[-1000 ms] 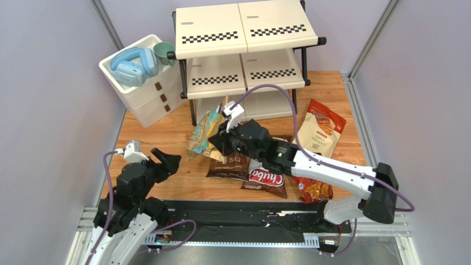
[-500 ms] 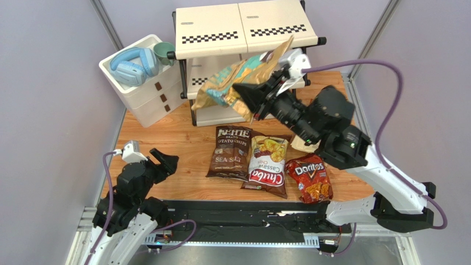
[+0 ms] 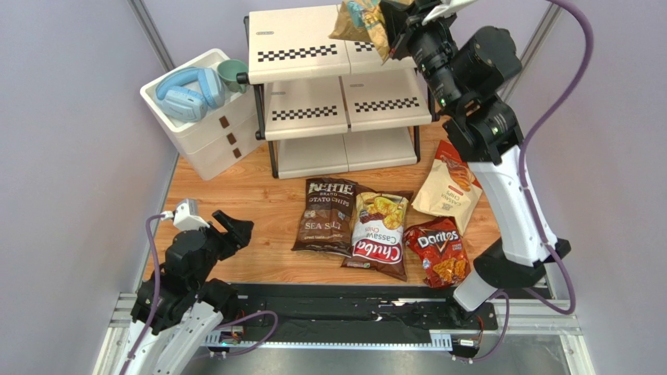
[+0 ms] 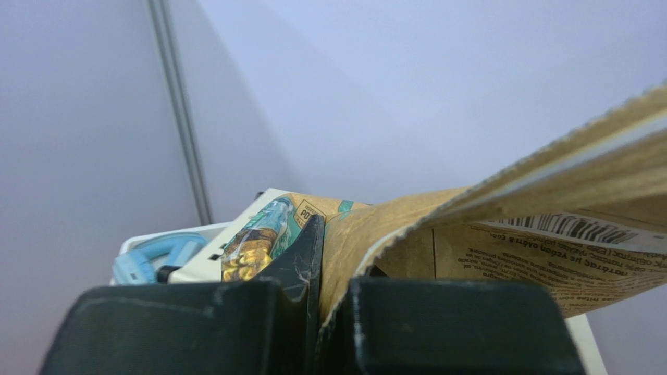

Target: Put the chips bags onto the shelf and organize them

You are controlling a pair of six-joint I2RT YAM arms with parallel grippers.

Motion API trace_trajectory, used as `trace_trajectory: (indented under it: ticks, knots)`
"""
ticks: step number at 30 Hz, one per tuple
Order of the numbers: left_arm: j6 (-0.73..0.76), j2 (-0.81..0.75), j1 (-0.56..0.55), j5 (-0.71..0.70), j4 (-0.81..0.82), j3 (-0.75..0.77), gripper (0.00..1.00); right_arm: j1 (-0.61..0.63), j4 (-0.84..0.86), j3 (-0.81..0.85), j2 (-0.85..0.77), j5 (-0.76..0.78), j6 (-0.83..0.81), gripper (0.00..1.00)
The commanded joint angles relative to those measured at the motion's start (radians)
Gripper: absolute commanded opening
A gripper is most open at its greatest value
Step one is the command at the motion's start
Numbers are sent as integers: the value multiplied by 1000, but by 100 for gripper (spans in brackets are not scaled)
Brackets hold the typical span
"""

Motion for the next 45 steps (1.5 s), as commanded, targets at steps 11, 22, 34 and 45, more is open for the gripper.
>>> trace_trajectory:
  ticks: [11,22,34,45]
  knots:
    - [31,-21,-1,6,30,-1,80,-271,233,-190,261,-131,260,0]
    - [37,-9,-1,14,43,-12,79,-257,426,-591,68,98,380,0]
    - [35,-11,-1,20,45,-13,79,-245,355,-410,151,156,481,4]
    - [38,-4,-1,24,53,-16,78,-237,207,-197,263,95,507,8]
